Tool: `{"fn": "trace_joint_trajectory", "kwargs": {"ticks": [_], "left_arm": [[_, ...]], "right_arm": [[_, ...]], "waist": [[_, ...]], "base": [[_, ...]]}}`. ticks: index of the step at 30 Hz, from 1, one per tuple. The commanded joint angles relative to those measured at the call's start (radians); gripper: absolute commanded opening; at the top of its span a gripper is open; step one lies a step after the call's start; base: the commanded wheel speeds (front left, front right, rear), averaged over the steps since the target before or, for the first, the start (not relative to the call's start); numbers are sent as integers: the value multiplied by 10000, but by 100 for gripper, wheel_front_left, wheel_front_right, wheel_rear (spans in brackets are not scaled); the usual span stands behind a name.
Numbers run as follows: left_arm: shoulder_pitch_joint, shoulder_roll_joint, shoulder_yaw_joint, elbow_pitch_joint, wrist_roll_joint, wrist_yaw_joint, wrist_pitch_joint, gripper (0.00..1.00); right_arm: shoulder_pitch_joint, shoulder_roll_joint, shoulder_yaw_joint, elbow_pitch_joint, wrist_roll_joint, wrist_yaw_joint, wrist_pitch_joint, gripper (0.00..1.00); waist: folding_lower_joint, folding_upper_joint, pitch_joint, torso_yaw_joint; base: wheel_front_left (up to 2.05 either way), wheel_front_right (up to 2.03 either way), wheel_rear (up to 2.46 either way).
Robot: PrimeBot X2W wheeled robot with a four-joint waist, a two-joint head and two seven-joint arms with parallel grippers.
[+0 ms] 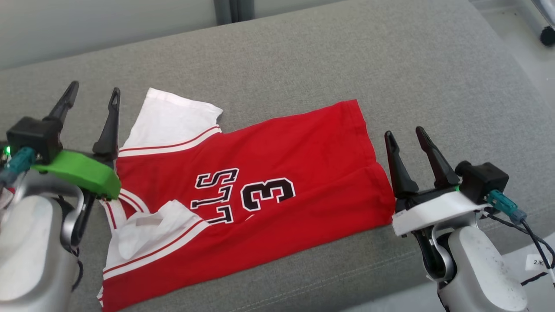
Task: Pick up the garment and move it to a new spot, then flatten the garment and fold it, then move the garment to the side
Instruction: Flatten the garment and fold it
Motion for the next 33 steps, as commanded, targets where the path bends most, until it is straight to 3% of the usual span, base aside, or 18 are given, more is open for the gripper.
{"fn": "trace_joint_trajectory", "kwargs": {"ticks": [1,7,11,23,33], "left_arm": [[-500,429,-325,113,-360,-29,183,100],[-2229,1840,-1594,917,-1861,-25,1024,100],[-3110,2415,-2312,1600,-2603,-25,1343,100],[-4580,3168,-3899,3801,-3687,-26,1490,100],[-5091,3402,-4808,4686,-4241,-27,1288,100]], "right_arm": [[-274,52,52,-74,74,-4,-46,100],[-881,257,246,-213,168,-5,-46,100],[-1193,340,406,-259,225,-4,-46,100],[-1674,414,749,-429,535,-4,-46,100],[-1711,410,793,-412,656,-4,-46,100]], "waist": [[0,0,970,-742],[0,0,1874,-1243],[0,0,2273,-1528],[0,0,3092,-2138],[0,0,3261,-2222]], "base": [[0,0,0],[0,0,0],[0,0,0],[0,0,0],[0,0,0]]}}
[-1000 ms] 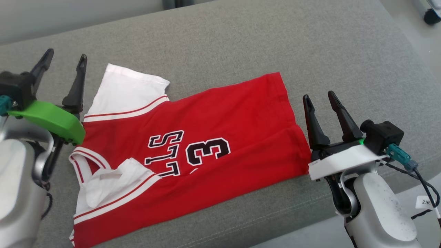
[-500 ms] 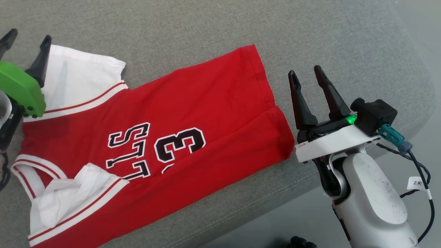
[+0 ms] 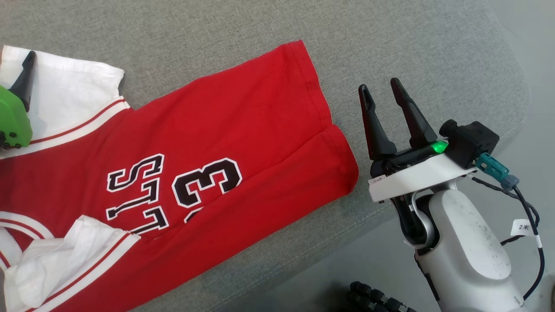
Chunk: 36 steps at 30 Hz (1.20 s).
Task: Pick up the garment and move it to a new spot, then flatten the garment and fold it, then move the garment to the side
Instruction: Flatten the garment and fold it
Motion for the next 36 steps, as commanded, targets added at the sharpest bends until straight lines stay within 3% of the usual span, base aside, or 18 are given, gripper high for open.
{"fn": "trace_joint_trajectory", "kwargs": {"ticks": [1,3,4,5,6,13,26,27,28,29,36], "left_arm": [[-228,85,-118,167,-134,-12,-16,100],[-308,57,-291,345,-208,-12,57,98],[-372,26,-361,396,-256,-12,30,48],[-446,-24,-440,409,-304,-12,1,18],[-490,-72,-522,424,-352,-12,-1,0],[-724,-6,-1061,500,-641,-12,-96,0],[-1054,-142,-1915,571,-1146,-12,-515,0],[-1063,-144,-1993,528,-1223,-12,-508,7],[-1095,-102,-2059,515,-1282,-12,-548,64],[-1130,-58,-2118,515,-1329,-12,-556,100],[-1316,139,-2511,625,-1536,-13,-583,100]], "right_arm": [[-131,1,18,-16,55,-4,-44,100],[-157,1,34,-47,40,-4,-44,100],[-154,2,39,-55,19,-4,-44,100],[-144,2,26,-54,-12,-4,-44,100],[-127,2,7,-35,-46,-4,-44,100],[-484,1,328,629,-188,-4,-44,100],[-3826,-5,1378,4563,683,-4,552,100],[-3945,-4,1413,4701,752,-4,500,100],[-4050,-9,1434,4834,807,-5,439,100],[-4127,-7,1482,4958,864,-5,373,100],[-4490,-2,1939,5538,1229,-5,156,100]], "waist": [[-2,0,25,-21],[-2,0,35,-17],[-2,0,30,-7],[-2,0,20,14],[-2,0,-4,46],[-2,0,-209,199],[-2,0,-401,564],[-2,0,-393,580],[-2,0,-380,587],[-2,0,-366,586],[-2,0,-271,451]], "base": [[0,0,0],[0,0,0],[0,0,0],[0,0,0],[0,0,0],[0,0,0],[0,0,0],[0,0,0],[0,0,0],[0,0,0],[0,0,0]]}}
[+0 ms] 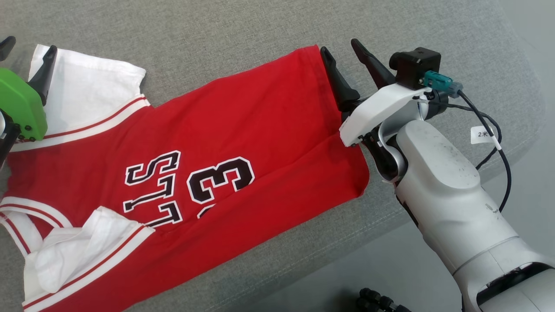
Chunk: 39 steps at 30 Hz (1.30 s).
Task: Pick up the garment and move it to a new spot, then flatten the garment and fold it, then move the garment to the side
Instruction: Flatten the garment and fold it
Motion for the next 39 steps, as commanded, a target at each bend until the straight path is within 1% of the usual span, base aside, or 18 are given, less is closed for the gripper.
{"fn": "trace_joint_trajectory", "kwargs": {"ticks": [1,13,14,15,16,24,34,39], "left_arm": [[-163,100,-62,53,-103,-13,44,100],[-446,93,-670,600,-474,-13,591,100],[-471,68,-816,587,-602,-13,811,9],[-471,68,-816,587,-602,-13,811,9],[-493,76,-886,548,-648,-13,868,0],[-797,191,-1258,522,-709,-11,609,0],[-1091,-101,-1697,103,-655,-13,-53,0],[-1300,-243,-1915,-44,-647,-13,-203,0]], "right_arm": [[-139,-9,72,94,123,-5,-69,100],[-568,-6,613,455,597,-5,-235,100],[-580,-6,631,504,603,-4,-227,100],[-580,-6,631,504,603,-4,-227,100],[-585,-6,637,536,604,-5,-234,100],[-872,-7,909,1022,802,-4,-155,100],[-1560,-10,1227,2227,1567,-5,504,100],[-1907,-7,1447,2802,1982,-4,905,100]], "waist": [[0,0,35,-56],[0,0,194,-303],[0,0,203,-309],[0,0,203,-309],[0,0,206,-304],[0,0,139,-160],[0,0,113,310],[0,0,215,580]], "base": [[0,0,0],[0,0,0],[0,0,0],[0,0,0],[0,0,0],[0,0,0],[0,0,0],[0,0,0]]}}
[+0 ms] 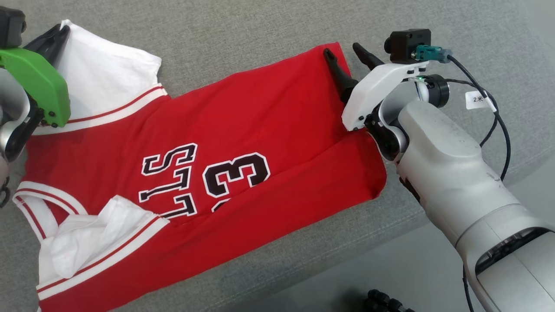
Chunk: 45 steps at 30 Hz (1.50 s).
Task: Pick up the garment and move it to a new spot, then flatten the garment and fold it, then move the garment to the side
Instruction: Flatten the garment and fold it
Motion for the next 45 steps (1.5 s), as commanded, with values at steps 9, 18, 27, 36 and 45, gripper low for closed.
{"fn": "trace_joint_trajectory", "kwargs": {"ticks": [9,18,27,36,45], "left_arm": [[-367,-121,-337,-17,-93,-13,-336,0],[-375,-58,-452,254,-180,-12,-1062,0],[54,-241,-214,261,-229,15,-2053,0],[2187,152,1445,-1966,-74,645,-2318,0],[5913,230,3811,-5491,898,1415,-2320,0]], "right_arm": [[-591,-8,413,1025,491,-4,63,0],[-948,-14,548,1401,490,-5,-908,0],[-386,-301,314,634,506,-5,-1154,0],[1898,-1540,83,-1846,994,-5,-1162,0],[3551,-2595,-39,-3207,1750,-4,-1165,0]], "waist": [[0,0,155,405],[0,0,-72,685],[0,0,-781,1085],[0,0,-1687,1593],[0,0,-2166,2091]], "base": [[0,0,0],[0,0,0],[0,0,0],[0,0,0],[0,0,0]]}}
